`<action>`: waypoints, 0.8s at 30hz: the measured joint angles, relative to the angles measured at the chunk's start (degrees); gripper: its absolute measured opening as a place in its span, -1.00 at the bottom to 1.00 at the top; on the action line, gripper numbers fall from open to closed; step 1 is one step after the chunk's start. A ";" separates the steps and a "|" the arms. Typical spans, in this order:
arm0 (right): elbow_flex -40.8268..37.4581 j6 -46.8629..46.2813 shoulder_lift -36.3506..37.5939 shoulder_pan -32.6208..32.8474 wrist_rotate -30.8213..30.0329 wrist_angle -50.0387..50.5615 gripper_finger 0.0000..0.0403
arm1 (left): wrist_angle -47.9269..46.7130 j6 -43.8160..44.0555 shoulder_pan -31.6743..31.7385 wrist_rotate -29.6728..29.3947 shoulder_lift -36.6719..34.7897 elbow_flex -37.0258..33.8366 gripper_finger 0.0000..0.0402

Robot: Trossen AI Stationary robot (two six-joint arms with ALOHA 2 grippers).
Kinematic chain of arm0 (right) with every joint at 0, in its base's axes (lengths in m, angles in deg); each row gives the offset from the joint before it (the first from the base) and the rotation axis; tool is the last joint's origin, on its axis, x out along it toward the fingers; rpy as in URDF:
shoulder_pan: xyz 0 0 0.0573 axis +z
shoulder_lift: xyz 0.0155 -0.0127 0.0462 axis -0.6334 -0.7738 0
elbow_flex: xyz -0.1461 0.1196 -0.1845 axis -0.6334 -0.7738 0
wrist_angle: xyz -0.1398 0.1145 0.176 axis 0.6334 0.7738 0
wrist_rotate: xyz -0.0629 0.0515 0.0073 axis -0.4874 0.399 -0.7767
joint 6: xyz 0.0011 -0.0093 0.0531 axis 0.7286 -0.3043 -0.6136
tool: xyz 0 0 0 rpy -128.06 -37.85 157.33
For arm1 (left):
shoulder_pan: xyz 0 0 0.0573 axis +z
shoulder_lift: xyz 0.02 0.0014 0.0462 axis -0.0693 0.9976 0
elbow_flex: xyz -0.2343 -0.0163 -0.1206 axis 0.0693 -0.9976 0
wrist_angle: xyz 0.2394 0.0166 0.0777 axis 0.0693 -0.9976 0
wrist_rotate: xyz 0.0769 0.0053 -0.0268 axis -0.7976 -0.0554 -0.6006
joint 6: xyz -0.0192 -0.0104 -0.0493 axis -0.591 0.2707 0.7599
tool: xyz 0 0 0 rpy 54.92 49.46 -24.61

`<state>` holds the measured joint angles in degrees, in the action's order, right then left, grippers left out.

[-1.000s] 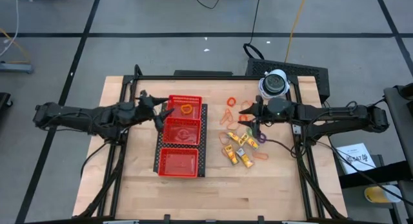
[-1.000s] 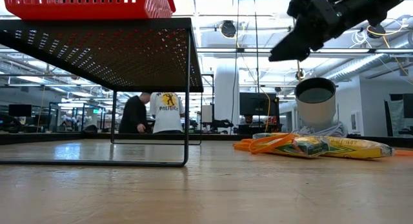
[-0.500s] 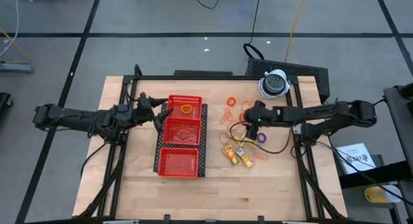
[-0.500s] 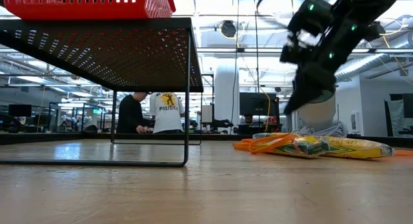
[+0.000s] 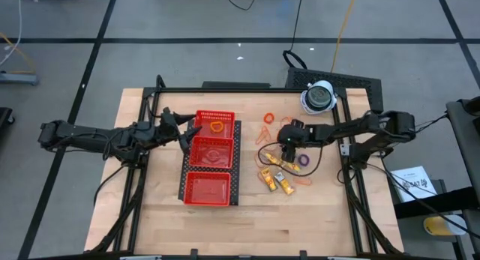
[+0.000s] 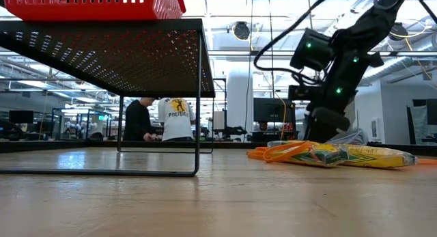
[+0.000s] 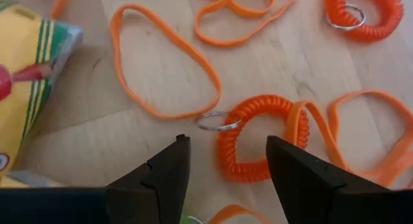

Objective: Pick & Place Office Desk Supplies
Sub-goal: Put the orange spring keychain into the top red basket on the shelf

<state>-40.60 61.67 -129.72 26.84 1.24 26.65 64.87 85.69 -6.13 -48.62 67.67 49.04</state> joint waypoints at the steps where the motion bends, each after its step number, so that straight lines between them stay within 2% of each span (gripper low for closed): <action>1: 0.04 0.03 -0.55 -0.47 0.23 -0.05 -0.07 | 0.00 0.00 0.00 0.00 0.00 0.00 0.27; 7: 0.08 -0.14 -1.67 -2.40 1.77 -0.10 -0.29 | -0.02 0.18 0.00 0.00 0.00 0.00 0.27; 19: 0.06 1.49 -1.77 -2.96 3.04 -0.14 -0.90 | -0.02 0.82 0.00 0.00 0.00 0.00 0.27; 24: -0.11 1.62 -0.85 -2.96 2.77 -1.10 -0.95 | 0.01 1.34 0.00 0.00 0.00 0.00 0.27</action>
<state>-40.70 63.28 -130.57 23.88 4.02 25.55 64.89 87.03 -6.13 -48.62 67.67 49.04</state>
